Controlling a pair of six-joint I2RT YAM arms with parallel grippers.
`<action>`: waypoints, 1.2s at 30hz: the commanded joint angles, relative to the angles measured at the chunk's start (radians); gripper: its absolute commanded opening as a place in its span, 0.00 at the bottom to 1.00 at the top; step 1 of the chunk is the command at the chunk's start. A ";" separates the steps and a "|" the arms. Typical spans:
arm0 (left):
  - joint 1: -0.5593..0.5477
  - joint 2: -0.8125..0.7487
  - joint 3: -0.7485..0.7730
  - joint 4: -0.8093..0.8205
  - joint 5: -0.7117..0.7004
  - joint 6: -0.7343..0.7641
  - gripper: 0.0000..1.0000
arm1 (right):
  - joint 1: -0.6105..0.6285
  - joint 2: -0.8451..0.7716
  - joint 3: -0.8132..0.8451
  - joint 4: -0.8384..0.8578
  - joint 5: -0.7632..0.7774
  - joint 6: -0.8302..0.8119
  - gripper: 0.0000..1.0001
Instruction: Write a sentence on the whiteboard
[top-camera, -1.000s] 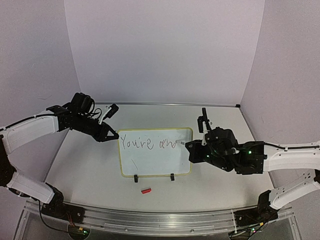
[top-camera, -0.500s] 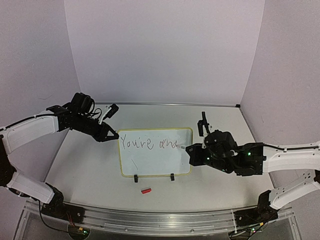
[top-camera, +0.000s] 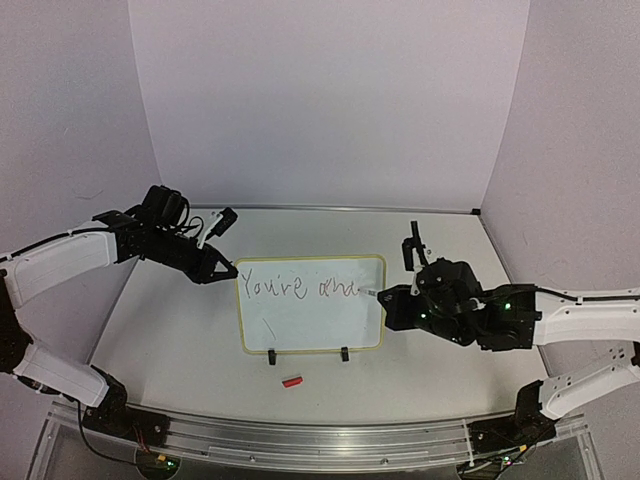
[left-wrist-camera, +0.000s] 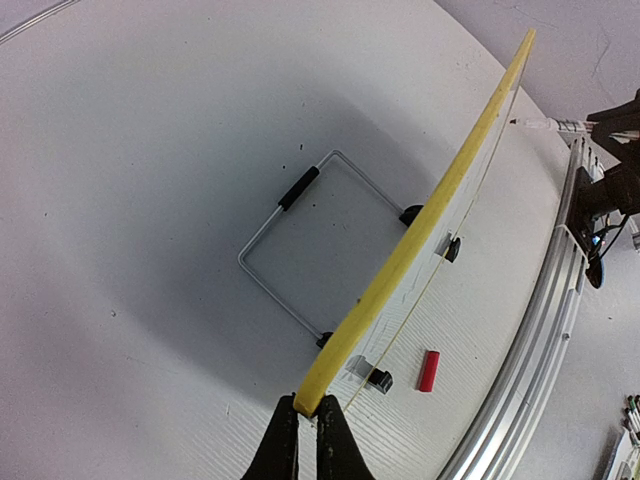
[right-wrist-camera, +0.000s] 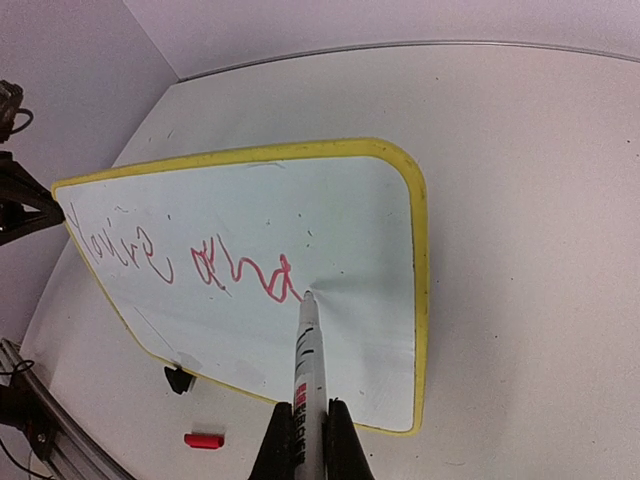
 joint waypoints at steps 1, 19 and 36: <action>-0.009 0.023 0.009 -0.050 -0.027 0.020 0.00 | -0.005 -0.072 0.001 0.004 0.020 -0.019 0.00; -0.009 0.028 0.010 -0.050 -0.024 0.020 0.00 | -0.005 -0.033 0.014 0.026 0.037 -0.035 0.00; -0.008 0.027 0.009 -0.050 -0.022 0.021 0.00 | -0.005 0.041 0.054 0.061 0.057 -0.069 0.00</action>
